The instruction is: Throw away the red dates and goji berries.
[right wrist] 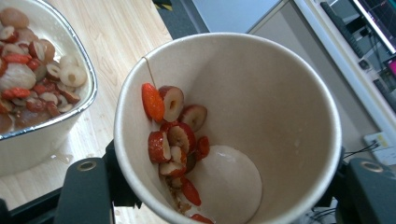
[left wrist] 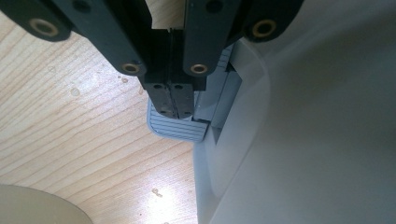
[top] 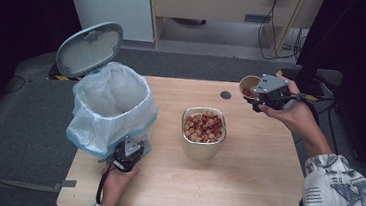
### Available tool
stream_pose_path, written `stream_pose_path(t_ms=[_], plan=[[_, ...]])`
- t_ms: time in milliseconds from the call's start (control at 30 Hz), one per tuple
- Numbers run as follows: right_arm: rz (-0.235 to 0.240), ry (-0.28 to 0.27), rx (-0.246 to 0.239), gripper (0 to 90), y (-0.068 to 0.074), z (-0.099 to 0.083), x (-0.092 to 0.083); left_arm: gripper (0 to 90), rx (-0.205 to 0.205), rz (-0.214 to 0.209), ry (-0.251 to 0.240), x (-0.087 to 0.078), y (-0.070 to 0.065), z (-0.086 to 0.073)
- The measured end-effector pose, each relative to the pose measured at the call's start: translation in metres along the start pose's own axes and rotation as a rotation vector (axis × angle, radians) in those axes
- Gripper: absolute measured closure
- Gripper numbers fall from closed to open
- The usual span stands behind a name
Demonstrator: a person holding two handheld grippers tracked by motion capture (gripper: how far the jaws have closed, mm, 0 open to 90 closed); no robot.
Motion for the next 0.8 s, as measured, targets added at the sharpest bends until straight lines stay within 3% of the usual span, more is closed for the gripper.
stream_pose_path(t_ms=[200,800], plan=[[0.0,-0.028,0.097,32.0,-0.003,-0.008,-0.003,89.0,0.001,-0.001,0.0,0.0,0.0,0.0],[0.018,-0.067,0.223,31.9,-0.01,-0.017,-0.01,89.0,0.001,-0.001,-0.001,0.0,0.0,0.0]])
Point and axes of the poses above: each handheld gripper's, and its own axes: x roughly forward along the jaws, z roughly out of its top, y roughly to its left, the point moved 3 cm from there along x, roughly forward along the jaws, and after that the axes turned 15 degrees about -y, right-handed, at the moved point
